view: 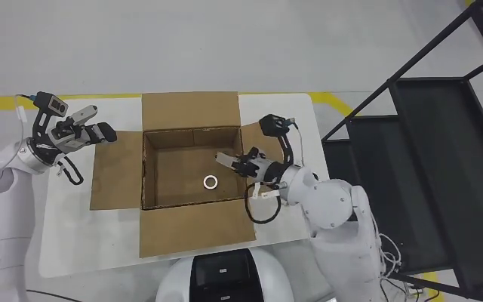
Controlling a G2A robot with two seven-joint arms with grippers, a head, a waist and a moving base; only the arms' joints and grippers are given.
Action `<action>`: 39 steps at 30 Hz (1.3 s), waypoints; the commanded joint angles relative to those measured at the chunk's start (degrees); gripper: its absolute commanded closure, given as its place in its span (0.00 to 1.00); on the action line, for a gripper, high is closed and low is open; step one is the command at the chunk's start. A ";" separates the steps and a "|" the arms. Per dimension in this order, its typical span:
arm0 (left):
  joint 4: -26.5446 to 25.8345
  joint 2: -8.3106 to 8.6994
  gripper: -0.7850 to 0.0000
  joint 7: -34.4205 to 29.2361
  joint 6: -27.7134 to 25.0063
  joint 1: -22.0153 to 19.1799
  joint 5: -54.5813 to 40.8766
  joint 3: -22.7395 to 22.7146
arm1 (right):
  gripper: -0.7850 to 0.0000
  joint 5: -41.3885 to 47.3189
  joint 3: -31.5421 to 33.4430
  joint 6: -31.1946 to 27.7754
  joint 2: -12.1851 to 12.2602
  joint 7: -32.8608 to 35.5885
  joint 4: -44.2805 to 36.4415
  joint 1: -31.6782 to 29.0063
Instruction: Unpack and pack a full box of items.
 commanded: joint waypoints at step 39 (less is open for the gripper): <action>0.00 0.00 0.00 0.00 0.00 0.00 0.00 0.00 | 0.00 -6.99 -22.95 8.81 -4.18 0.00 49.12 27.85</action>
